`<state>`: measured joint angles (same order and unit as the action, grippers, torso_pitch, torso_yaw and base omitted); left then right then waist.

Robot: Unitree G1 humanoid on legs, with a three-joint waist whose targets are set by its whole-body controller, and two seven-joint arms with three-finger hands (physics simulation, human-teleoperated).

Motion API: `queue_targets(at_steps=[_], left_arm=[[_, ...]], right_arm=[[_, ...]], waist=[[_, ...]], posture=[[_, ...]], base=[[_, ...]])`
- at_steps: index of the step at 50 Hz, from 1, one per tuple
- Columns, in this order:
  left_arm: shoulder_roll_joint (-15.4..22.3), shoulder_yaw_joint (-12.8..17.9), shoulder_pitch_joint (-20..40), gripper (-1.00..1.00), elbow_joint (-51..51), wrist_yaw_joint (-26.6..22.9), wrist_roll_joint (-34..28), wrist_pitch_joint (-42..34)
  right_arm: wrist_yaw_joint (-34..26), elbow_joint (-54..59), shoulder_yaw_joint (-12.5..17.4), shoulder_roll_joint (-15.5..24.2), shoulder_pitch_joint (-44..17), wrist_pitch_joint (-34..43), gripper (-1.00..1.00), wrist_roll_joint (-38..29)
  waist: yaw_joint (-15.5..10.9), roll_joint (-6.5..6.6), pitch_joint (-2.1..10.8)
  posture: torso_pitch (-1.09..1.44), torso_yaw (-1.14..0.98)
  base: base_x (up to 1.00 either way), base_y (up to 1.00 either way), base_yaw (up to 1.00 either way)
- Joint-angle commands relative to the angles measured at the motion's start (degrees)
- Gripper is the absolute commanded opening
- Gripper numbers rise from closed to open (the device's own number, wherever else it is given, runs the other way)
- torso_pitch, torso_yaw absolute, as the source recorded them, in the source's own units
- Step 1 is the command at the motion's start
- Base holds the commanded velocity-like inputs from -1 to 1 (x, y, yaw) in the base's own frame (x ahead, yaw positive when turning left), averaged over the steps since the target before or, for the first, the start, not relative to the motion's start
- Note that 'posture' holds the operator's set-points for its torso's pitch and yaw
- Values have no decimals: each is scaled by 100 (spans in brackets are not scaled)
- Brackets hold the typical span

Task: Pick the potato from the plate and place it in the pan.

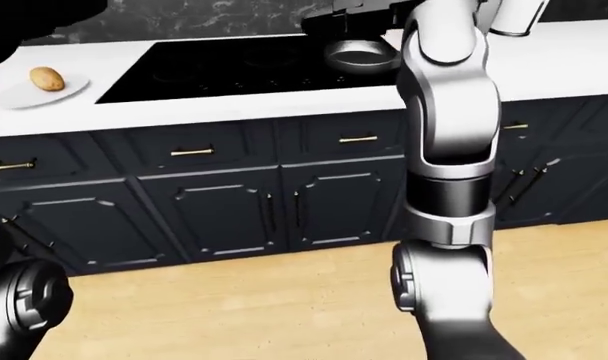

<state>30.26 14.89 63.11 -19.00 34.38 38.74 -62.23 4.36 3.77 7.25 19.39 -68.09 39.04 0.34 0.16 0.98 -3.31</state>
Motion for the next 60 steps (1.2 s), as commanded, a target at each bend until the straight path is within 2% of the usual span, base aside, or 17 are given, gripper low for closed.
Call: queue_targets(at_steps=[1, 4, 9, 12, 13, 14, 15, 16, 26, 28, 29, 32, 36, 38, 40, 51, 60], left_arm=[[41, 16, 166, 100, -74, -67, -58, 156], [45, 32, 185, 100, -56, -97, -96, 153], [58, 41, 189, 100, -45, -151, -162, 162], [45, 22, 185, 100, -46, -167, -207, 173], [40, 13, 178, 100, -40, -183, -226, 184], [37, 17, 183, 100, -47, -183, -230, 172], [34, 32, 190, 100, -58, -181, -229, 152], [32, 40, 193, 100, -69, -181, -228, 139], [19, 69, 205, 100, -74, -180, -240, 102], [17, 62, 181, 100, -51, -197, -260, 137], [17, 62, 186, 100, -69, -195, -255, 121], [13, 52, 168, 100, -38, -212, -283, 160], [5, 46, 159, 100, -28, -245, -321, 170], [-2, 50, 168, 100, -46, -238, -321, 145], [-8, 39, 156, 100, -33, -253, -342, 166], [-15, 56, 174, 100, -59, -248, -357, 136], [-19, 61, 168, 100, -55, -239, -395, 161]], right_arm=[[10, -75, 44, 54, -150, -86, 100, -53], [-5, -78, 40, 46, -158, -76, 100, -83], [-29, -102, 21, 23, -163, -59, 100, -129], [-45, -73, 16, 0, -152, -88, 100, -151], [-54, -75, 17, -1, -155, -87, 100, -155], [-56, -78, 20, -4, -155, -84, 100, -158], [-60, -88, 21, -6, -153, -75, 100, -163], [-61, -111, 21, -10, -152, -54, 100, -166], [-90, -90, 11, -60, -132, -76, 100, -186], [-106, -150, -29, -77, -140, -36, 100, -210], [-110, -180, -43, -81, -141, -10, 100, -235], [-129, -149, -38, -105, -123, -39, 100, -259], [-142, -200, -72, -150, -124, -5, 100, -298], [-169, -170, -88, -160, -120, -22, 100, -334], [-188, -183, -71, -156, -132, -7, 100, -352], [-195, -169, -46, -210, -122, -45, 100, -373], [-230, -240, -89, -231, -138, 17, 100, -402]], waist=[[22, 42, 133], [25, -156, 216], [23, -211, 310], [59, 85, 126], [59, 352, 182], [19, 638, 393], [7, 443, 182], [-14, 441, 124], [61, -215, 101], [54, -513, 203], [104, -315, 139], [43, -375, 300], [20, -154, 175], [44, 75, 150], [65, 595, 270], [63, -149, 99], [-9, -306, 325]], posture=[[0, 0], [0, 0], [0, 0], [0, 0], [0, 0], [0, 0], [0, 0], [0, 0], [0, 0], [0, 0], [0, 0], [0, 0], [0, 0], [0, 0], [0, 0], [0, 0], [0, 0]], base=[[0, 55, 0], [0, 55, 0], [0, 56, 0], [0, 55, 0], [0, 56, 0], [0, 55, 0], [0, 55, 0], [0, 55, 0], [0, 56, 0], [0, 56, 0], [0, 55, 0], [0, 56, 0], [0, 56, 0], [0, 55, 0], [0, 57, 0], [0, 66, 0], [0, 44, 0]])
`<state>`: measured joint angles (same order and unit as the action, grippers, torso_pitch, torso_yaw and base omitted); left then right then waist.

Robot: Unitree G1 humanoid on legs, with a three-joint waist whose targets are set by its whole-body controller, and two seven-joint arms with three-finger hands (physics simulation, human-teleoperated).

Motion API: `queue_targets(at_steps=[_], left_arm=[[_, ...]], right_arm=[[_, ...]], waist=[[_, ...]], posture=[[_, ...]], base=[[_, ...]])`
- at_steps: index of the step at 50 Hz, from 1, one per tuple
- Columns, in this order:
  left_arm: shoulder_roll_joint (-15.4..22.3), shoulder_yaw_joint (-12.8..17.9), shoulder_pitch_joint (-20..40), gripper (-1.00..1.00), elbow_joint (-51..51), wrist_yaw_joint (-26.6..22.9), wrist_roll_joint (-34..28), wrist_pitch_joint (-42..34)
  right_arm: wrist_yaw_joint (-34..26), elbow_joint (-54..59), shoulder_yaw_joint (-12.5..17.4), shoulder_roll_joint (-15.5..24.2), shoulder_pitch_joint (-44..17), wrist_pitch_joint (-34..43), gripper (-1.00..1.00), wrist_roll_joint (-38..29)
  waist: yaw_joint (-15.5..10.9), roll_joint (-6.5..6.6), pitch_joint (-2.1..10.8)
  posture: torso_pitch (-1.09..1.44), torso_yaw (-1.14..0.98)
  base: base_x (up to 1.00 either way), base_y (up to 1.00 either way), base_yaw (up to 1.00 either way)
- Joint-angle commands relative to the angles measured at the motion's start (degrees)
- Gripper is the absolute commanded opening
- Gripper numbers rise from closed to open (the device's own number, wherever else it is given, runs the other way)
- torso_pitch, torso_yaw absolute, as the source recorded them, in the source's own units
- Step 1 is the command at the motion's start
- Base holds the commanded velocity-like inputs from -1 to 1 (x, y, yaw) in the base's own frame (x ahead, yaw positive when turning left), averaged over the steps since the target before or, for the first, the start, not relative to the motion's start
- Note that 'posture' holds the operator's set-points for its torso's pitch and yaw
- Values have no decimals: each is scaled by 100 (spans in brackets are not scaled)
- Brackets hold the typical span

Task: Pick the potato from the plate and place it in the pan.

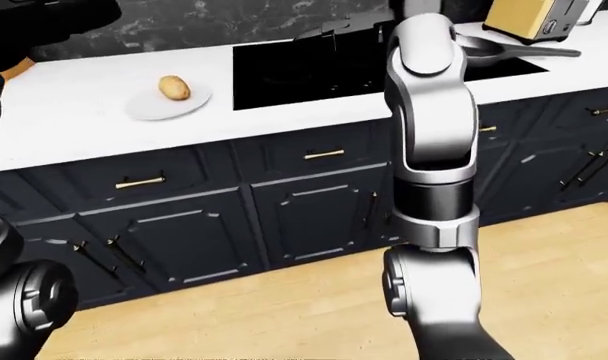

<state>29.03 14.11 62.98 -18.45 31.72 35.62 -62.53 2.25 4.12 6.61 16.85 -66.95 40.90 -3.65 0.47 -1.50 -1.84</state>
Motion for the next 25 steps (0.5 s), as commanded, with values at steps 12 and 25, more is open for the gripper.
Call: queue_targets(at_steps=[12, 25], left_arm=[[79, 98, 169, 100, -119, 6, -150, 189], [46, 114, 161, 100, -148, -41, -209, 157]], right_arm=[[-38, -196, -63, -54, -221, -267, 100, -56], [-40, -218, -48, -90, -194, -363, 100, 11]], waist=[[11, 426, 61], [48, 327, 59]], posture=[[0, 0], [0, 0]], base=[[0, 45, 0], [2, 14, 0]])
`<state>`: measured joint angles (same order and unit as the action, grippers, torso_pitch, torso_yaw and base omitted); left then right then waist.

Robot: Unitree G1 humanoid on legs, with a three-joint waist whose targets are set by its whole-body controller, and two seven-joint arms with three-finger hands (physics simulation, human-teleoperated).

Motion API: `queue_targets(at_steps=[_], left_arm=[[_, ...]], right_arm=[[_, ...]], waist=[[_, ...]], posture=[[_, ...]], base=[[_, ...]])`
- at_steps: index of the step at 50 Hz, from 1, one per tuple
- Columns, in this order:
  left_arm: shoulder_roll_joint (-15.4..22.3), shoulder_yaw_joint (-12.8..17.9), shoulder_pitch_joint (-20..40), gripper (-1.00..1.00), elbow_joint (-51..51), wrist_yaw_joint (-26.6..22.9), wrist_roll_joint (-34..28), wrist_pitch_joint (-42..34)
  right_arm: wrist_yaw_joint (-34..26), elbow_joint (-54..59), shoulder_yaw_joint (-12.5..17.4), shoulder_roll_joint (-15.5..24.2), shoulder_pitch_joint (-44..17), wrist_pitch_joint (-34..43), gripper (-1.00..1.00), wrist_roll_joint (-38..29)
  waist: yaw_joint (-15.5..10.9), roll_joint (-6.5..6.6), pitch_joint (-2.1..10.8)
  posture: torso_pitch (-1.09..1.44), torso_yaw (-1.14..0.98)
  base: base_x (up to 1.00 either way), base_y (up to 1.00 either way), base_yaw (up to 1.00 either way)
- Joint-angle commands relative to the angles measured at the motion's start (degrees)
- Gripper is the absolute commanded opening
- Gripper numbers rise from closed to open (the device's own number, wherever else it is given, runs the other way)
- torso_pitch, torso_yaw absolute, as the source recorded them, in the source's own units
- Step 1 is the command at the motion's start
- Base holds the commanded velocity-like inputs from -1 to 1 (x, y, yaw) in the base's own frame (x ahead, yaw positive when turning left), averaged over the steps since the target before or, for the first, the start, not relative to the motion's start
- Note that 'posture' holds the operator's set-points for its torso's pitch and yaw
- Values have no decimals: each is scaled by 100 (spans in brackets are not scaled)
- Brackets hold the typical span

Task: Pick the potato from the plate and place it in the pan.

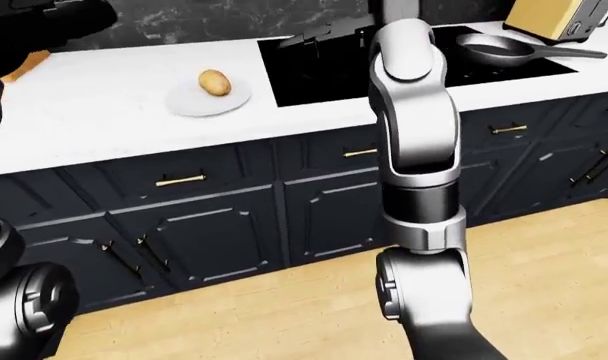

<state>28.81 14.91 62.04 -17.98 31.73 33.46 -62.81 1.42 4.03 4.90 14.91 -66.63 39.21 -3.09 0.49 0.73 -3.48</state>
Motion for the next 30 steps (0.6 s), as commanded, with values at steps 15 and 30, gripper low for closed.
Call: queue_targets(at_steps=[15, 30], left_arm=[[29, 19, 228, 100, -157, -115, -104, 221], [24, 21, 242, 100, -141, -133, -132, 215]], right_arm=[[12, -174, 97, 70, -211, -273, 100, -49], [-52, -157, 77, 57, -211, -278, 100, -133]], waist=[[-80, -242, 207], [0, 260, 152]], posture=[[0, 0], [0, 0]], base=[[22, 15, 0], [24, 26, 0]])
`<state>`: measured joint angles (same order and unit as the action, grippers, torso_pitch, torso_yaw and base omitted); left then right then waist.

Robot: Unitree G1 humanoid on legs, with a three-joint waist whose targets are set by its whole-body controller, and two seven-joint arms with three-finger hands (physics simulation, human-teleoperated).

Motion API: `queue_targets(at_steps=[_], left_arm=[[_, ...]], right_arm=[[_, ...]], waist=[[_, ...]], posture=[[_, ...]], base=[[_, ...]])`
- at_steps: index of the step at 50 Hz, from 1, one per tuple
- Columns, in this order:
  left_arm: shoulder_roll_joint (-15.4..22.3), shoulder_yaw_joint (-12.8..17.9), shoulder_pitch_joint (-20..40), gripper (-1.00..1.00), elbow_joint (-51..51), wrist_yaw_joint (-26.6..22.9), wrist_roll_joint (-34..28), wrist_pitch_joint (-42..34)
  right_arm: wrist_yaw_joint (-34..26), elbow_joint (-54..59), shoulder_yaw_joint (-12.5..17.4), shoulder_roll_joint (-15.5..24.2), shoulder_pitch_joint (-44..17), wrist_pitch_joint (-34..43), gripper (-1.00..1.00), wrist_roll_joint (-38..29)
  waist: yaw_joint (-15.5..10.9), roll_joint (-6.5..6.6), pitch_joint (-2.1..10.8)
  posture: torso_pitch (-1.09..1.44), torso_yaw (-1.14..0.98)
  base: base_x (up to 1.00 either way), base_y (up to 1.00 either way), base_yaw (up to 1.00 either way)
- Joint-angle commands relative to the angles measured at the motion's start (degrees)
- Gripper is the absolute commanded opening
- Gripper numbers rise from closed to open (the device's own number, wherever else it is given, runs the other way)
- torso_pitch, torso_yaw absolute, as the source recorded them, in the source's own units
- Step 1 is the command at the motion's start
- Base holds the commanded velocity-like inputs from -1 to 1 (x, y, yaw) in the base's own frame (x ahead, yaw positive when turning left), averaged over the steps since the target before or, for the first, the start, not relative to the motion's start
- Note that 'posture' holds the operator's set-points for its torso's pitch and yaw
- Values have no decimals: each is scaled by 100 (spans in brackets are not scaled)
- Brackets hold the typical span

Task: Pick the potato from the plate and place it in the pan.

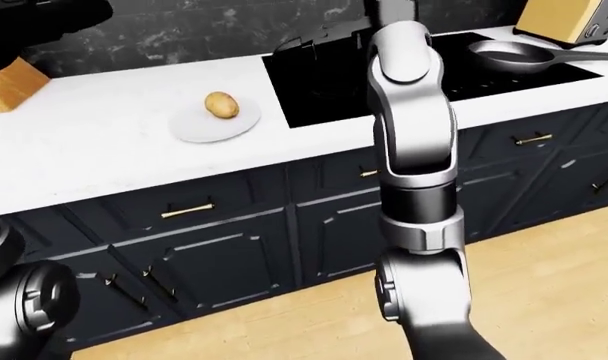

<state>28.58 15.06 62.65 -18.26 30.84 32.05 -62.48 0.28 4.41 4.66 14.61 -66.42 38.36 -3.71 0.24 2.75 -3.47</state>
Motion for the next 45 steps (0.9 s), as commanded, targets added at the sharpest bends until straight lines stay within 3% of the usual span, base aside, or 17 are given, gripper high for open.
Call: queue_targets(at_steps=[1, 5, 8, 9, 10, 13, 15, 17, 19, 25, 29, 31, 36, 40, 43, 44, 45], left_arm=[[47, 1, 175, 100, -116, -51, 5, 183], [41, 10, 175, 100, -143, -40, 12, 160], [42, -1, 165, 100, -138, -62, 1, 174], [40, 5, 168, 100, -148, -58, 4, 163], [39, 7, 167, 100, -151, -58, 3, 161], [36, 7, 173, 100, -155, -55, 0, 154], [36, -8, 161, 100, -124, -85, -21, 201], [37, 1, 164, 100, -131, -87, -24, 189], [34, 7, 176, 100, -148, -75, -18, 162], [25, -2, 162, 100, -149, -89, -36, 170], [18, 2, 172, 100, -159, -83, -38, 147], [16, -6, 166, 100, -159, -89, -45, 150], [10, -5, 154, 100, -158, -95, -61, 163], [3, -17, 147, 100, -148, -106, -78, 175], [-4, -25, 147, 100, -140, -122, -93, 186], [-4, -22, 147, 100, -134, -129, -99, 189], [-6, -19, 146, 100, -139, -127, -103, 186]], right_arm=[[59, -201, 92, 82, -226, -190, 100, -83], [46, -234, 91, 75, -223, -165, 100, -106], [33, -231, 90, 71, -214, -179, 100, -122], [30, -219, 89, 68, -211, -191, 100, -125], [28, -211, 86, 64, -211, -193, 100, -132], [26, -233, 101, 44, -206, -192, 100, -114], [30, -230, 106, 33, -203, -215, 100, -106], [44, -250, 132, 21, -206, -213, 100, -62], [63, -255, 148, 26, -203, -217, 100, -30], [86, -236, 82, 56, -201, -237, 100, -77], [50, -221, 75, 48, -196, -274, 100, -110], [40, -223, 77, 44, -197, -279, 100, -119], [28, -233, 74, 23, -187, -286, 100, -135], [20, -196, 72, 11, -177, -324, 100, -143], [29, -187, 82, -4, -176, -304, 100, -144], [48, -250, 125, -22, -172, -293, 100, -99], [55, -261, 129, -16, -174, -277, 100, -84]], waist=[[17, 6, 122], [-40, -222, 98], [-97, -619, 224], [-42, -407, 148], [-93, -541, 150], [-50, -545, 243], [-40, -459, 150], [35, -251, 47], [42, 151, 88], [4, -307, 48], [-4, -233, 133], [-31, -212, 299], [-11, -341, 226], [70, -148, 133], [113, 320, 243], [90, 343, 79], [131, 422, 99]], posture=[[0, 0], [0, 0], [0, 0], [0, 0], [0, 0], [0, 0], [0, 0], [0, 0], [0, 0], [0, 0], [0, 0], [0, 0], [0, 0], [0, 0], [0, 0], [0, 0], [0, 0]], base=[[24, 31, 0], [24, 33, 0], [24, 36, 0], [24, 40, 0], [25, 41, 0], [24, 38, 0], [13, 13, 0], [0, 0, 0], [0, 0, 0], [0, 0, 0], [0, 1, 0], [4, 19, 0], [19, 33, 0], [32, 44, 0], [30, 33, 0], [0, 0, 0], [0, 0, 0]])
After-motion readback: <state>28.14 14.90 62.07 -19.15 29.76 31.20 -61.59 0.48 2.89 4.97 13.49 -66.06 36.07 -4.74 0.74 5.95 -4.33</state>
